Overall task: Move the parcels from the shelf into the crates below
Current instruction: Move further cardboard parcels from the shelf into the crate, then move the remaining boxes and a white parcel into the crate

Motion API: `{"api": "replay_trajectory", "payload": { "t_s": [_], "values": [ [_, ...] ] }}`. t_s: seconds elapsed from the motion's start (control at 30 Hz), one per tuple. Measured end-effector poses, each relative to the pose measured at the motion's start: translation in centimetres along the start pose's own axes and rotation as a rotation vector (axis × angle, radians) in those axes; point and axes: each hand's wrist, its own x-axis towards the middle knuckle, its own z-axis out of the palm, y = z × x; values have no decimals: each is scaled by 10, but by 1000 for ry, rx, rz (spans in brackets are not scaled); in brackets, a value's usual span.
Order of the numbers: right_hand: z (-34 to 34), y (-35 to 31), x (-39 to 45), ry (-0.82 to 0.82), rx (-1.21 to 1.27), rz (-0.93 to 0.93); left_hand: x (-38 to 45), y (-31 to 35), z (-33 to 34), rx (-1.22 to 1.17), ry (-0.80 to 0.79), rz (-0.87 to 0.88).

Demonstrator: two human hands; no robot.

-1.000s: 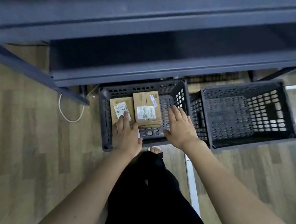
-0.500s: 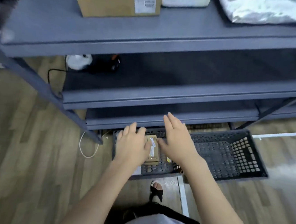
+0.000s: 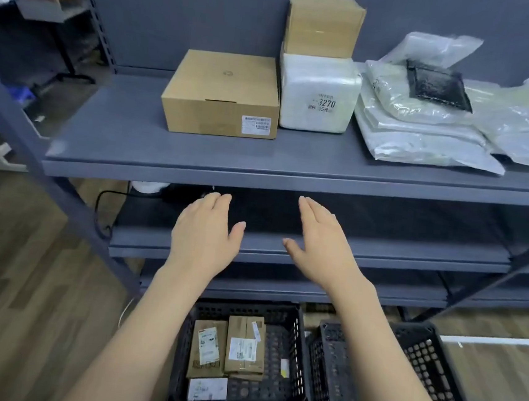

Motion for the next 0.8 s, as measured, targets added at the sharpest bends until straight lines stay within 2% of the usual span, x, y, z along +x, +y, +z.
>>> {"api": "replay_trajectory", "payload": {
  "t_s": [0.27, 0.53, 0.8],
  "values": [
    [-21, -23, 67, 29, 30, -34, 53, -42, -43, 74, 2, 17],
    [-77, -29, 170, 95, -102, -38, 145, -84, -98, 281, -33, 39],
    [-143, -1, 251, 144, -275, 40, 241, -44, -128, 402, -39, 138]
  ]
}}
